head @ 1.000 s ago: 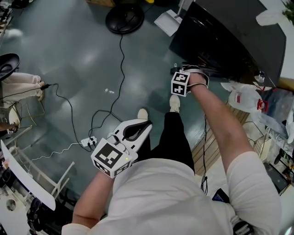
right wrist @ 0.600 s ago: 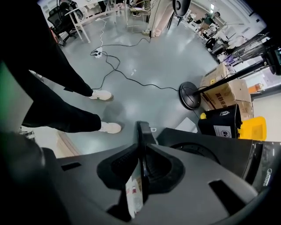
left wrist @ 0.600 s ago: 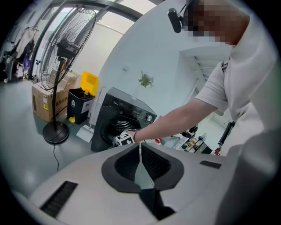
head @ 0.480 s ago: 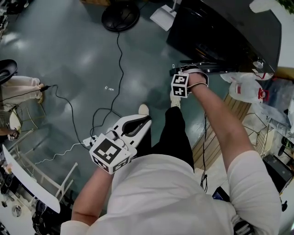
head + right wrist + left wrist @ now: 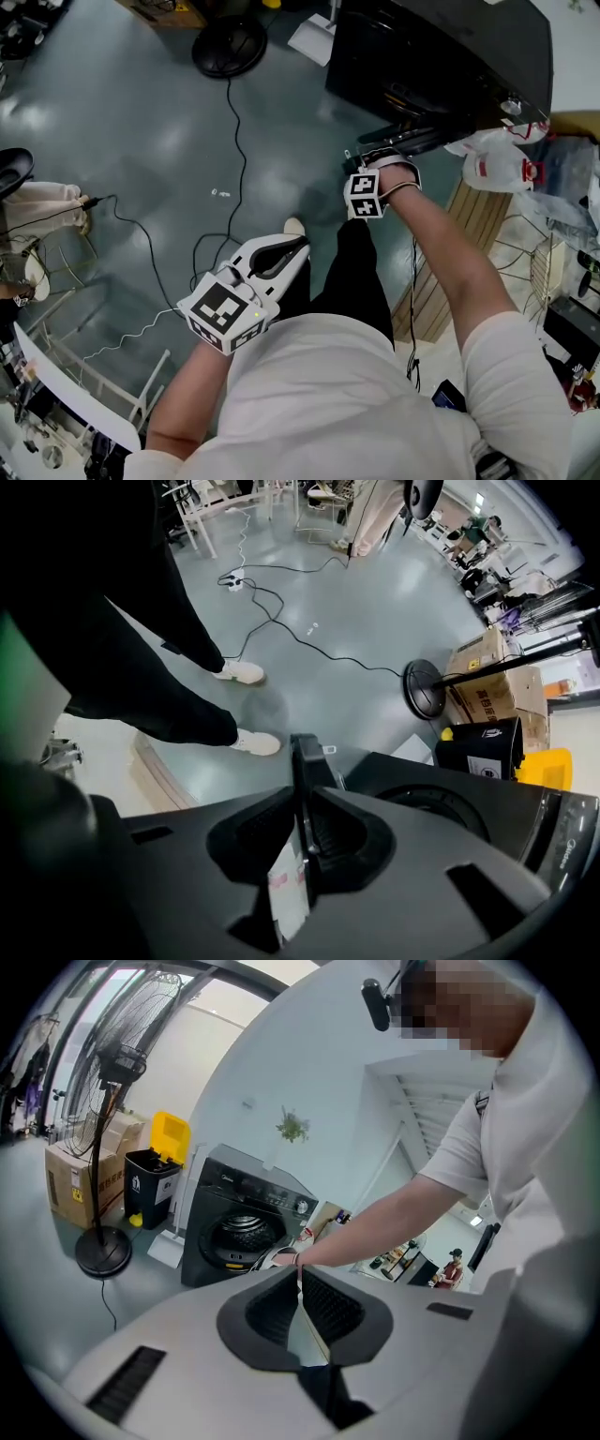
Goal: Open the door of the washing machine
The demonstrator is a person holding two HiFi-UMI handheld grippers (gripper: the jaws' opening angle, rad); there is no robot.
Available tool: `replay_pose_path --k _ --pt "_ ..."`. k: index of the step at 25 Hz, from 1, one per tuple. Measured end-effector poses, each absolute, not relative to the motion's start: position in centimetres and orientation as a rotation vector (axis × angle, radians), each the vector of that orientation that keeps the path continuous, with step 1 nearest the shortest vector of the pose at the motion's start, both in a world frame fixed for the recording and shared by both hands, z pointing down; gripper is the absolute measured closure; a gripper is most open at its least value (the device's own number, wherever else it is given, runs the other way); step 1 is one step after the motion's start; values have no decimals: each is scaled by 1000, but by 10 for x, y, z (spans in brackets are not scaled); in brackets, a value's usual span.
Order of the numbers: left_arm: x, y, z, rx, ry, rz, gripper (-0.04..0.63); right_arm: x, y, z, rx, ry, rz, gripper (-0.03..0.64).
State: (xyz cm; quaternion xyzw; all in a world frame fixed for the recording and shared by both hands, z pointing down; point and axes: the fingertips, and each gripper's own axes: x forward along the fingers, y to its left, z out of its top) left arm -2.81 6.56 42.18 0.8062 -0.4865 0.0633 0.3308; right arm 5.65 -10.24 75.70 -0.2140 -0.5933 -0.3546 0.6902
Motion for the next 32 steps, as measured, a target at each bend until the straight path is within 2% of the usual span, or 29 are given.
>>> replay_pose_path --k 32 --pt "32 61 425 2296 -930 296 571 209 -27 758 -521 -1258 -854 535"
